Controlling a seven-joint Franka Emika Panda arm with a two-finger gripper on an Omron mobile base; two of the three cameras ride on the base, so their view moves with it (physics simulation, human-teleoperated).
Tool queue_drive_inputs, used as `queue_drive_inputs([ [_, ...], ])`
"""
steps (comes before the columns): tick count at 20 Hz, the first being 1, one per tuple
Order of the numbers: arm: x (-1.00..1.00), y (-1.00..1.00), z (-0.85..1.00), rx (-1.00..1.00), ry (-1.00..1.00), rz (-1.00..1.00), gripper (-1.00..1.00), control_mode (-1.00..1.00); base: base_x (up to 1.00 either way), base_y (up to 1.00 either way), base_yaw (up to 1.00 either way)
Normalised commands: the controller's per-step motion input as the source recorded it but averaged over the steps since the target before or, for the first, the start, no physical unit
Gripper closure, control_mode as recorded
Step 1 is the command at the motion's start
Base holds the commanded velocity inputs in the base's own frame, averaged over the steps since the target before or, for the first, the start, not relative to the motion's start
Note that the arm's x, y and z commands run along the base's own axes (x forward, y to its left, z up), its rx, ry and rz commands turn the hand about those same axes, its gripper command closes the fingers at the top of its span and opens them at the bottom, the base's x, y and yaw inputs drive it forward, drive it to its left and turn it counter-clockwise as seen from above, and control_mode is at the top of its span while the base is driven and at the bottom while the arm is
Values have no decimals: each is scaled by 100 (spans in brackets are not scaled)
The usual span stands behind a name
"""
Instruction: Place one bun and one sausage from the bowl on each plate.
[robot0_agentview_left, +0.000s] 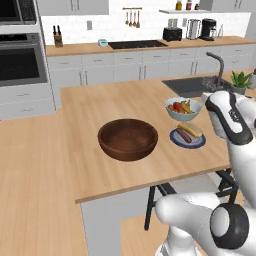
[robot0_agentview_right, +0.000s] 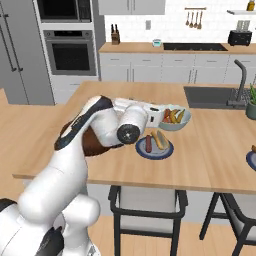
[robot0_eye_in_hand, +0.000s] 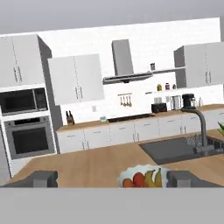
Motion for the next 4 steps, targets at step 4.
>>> queue_drive_inputs([
  [4, -32, 44, 50, -10, -19, -4, -100, -100, 0, 0, 0],
])
